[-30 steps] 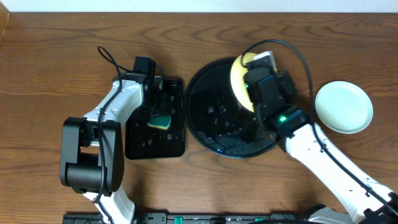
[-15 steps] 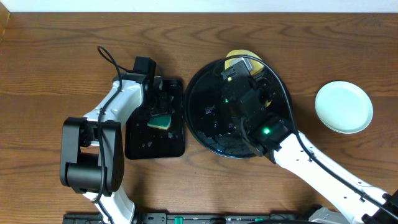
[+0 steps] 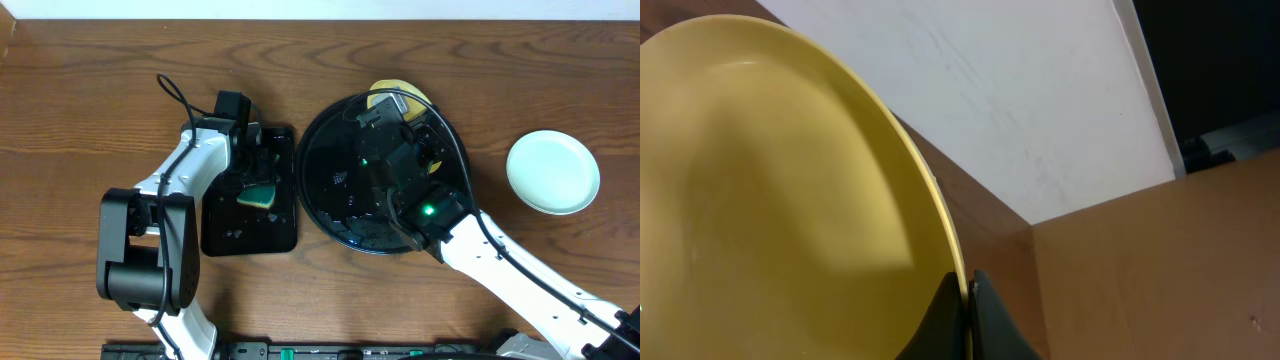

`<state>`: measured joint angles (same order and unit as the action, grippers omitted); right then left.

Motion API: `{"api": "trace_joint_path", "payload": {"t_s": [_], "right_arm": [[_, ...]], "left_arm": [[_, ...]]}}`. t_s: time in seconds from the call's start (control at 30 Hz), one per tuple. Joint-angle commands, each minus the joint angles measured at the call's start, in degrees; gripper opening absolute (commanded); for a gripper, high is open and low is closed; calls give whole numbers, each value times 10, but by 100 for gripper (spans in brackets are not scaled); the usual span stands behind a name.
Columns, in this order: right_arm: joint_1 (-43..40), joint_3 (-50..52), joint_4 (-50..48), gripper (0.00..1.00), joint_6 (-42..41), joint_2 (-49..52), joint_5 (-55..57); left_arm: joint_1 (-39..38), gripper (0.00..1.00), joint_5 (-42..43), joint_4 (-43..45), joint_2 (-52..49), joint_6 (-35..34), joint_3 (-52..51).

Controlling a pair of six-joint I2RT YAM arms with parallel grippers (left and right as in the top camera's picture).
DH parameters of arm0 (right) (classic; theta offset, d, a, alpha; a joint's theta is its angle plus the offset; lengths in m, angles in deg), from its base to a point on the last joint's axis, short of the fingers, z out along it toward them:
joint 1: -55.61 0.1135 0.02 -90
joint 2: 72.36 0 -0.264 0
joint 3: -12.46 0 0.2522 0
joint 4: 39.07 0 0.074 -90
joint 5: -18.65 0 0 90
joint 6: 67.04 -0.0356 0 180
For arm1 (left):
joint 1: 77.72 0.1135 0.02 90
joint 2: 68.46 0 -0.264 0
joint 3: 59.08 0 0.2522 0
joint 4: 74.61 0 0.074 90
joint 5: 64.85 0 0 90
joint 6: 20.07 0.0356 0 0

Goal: Clean dirty plates on tray and stack at the side
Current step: 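Tilt yellow plate up and lift it with right gripper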

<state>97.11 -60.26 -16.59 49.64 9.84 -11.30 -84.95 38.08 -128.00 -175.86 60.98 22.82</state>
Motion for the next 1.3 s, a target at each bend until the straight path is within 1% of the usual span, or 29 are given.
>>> {"api": "trace_joint_path", "payload": {"t_s": [0.0, 1.17, 1.23, 1.27], "right_arm": [[3, -3, -4, 1, 4, -14, 14], [1, -3, -23, 1, 17, -14, 14], [1, -3, -23, 1, 6, -14, 16], [0, -3, -23, 1, -21, -14, 22]], "left_arm": [[1, 64, -6, -2, -5, 4, -3], [1, 65, -6, -2, -5, 4, -3], [1, 65, -6, -2, -5, 4, -3], [1, 65, -6, -2, -5, 4, -3]]}}
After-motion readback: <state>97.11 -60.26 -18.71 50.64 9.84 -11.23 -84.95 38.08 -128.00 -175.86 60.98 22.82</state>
